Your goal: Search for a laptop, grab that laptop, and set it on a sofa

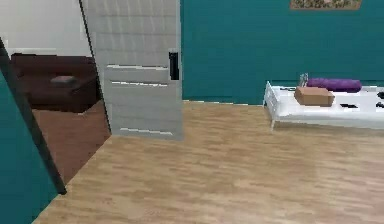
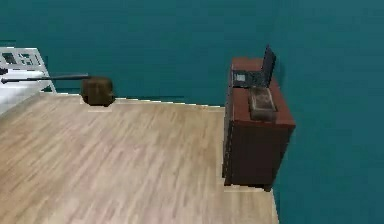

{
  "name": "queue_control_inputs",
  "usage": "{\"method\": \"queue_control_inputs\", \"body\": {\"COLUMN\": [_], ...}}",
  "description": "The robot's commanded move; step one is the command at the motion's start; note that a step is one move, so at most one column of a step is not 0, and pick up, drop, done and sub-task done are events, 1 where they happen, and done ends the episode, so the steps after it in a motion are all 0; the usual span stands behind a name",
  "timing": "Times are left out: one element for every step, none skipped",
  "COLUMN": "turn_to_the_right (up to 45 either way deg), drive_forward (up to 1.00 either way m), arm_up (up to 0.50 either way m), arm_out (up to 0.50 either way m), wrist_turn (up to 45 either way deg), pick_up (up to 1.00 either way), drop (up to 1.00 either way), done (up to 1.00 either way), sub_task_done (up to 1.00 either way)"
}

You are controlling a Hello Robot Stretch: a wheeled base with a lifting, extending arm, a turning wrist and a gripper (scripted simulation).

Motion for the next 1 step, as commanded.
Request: {"method": "queue_control_inputs", "body": {"turn_to_the_right": [0.0], "drive_forward": [0.1], "arm_up": [0.0], "arm_out": [0.0], "wrist_turn": [0.0], "pick_up": [0.0], "drop": [0.0], "done": [0.0], "sub_task_done": [0.0]}}
